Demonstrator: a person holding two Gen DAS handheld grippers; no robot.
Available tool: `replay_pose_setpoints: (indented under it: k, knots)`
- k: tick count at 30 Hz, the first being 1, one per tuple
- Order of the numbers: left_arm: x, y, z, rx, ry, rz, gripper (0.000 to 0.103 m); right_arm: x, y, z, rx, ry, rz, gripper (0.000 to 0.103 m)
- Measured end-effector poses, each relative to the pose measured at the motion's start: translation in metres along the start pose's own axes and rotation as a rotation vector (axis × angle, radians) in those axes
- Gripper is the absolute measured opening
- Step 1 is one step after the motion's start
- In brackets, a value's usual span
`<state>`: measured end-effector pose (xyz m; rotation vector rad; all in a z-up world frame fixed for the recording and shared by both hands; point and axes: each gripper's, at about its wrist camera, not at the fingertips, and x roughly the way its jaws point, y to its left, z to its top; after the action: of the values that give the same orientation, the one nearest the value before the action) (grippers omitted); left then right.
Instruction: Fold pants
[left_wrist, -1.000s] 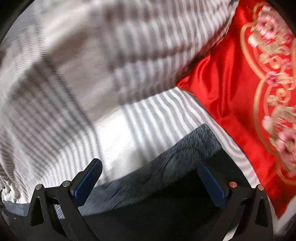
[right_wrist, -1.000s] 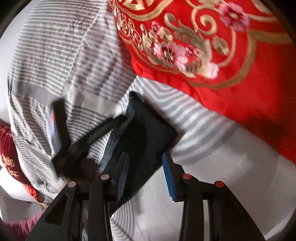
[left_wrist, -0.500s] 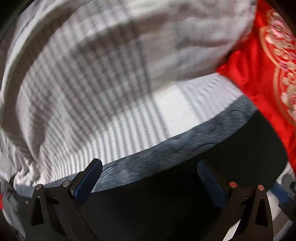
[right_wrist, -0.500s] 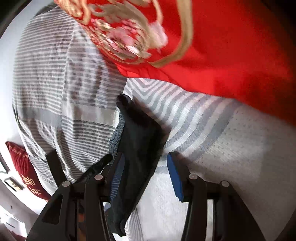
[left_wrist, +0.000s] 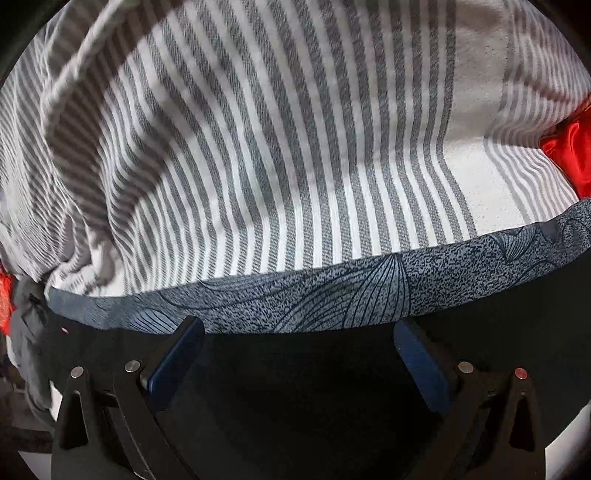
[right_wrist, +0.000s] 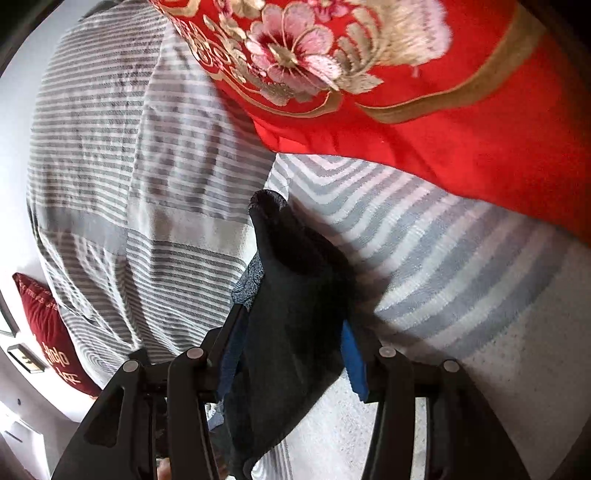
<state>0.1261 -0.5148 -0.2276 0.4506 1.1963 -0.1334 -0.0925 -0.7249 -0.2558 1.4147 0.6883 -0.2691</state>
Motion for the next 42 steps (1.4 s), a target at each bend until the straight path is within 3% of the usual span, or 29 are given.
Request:
replay_pose_setpoints:
  k: [7,9,10,15,17,19,21,24,26,34,38,42]
  knots:
    - [0.002,-0.002,-0.004,0.003,-0.041,0.009,0.103,0.018,0.006,0.005,0.031,0.021,0.031,0.054]
    - [0.002,-0.001,0.000,0.000,-0.042,-0.001,0.103,0.029,0.005,0.007,0.059,0.050,0.024,0.036]
    - [0.003,0.002,0.002,-0.004,-0.036,-0.006,0.103,0.034,0.002,0.008,0.087,0.070,0.031,0.014]
    - [-0.007,0.022,0.003,-0.074,-0.074,0.042,0.103,0.028,0.001,0.004,0.139,0.095,0.109,0.013]
    - [0.004,0.037,0.001,-0.132,-0.044,0.069,0.103,0.024,0.009,0.003,0.124,0.111,0.143,0.013]
    - [0.023,0.045,0.001,-0.173,0.003,0.031,0.103,0.022,0.019,0.002,0.097,0.126,0.168,0.013]
    - [0.028,0.042,0.003,-0.156,-0.033,0.041,0.103,0.020,0.034,-0.001,0.062,0.145,0.188,0.013]
    - [0.026,0.027,0.005,-0.055,-0.083,0.117,0.103,0.020,0.056,-0.005,0.027,0.161,0.214,0.013]
    - [0.026,0.031,0.004,-0.070,-0.081,0.092,0.103,0.023,0.071,-0.010,0.005,0.175,0.226,0.013]
    - [0.033,0.076,0.003,-0.130,-0.020,-0.137,0.103,0.039,0.136,-0.044,-0.088,0.237,0.252,0.013]
    - [0.020,0.123,-0.006,-0.179,-0.045,-0.179,0.103,0.060,0.175,-0.078,-0.187,0.276,0.220,0.013]
    - [0.007,0.191,-0.025,-0.216,-0.078,-0.143,0.103,0.087,0.204,-0.119,-0.295,0.322,0.165,0.014]
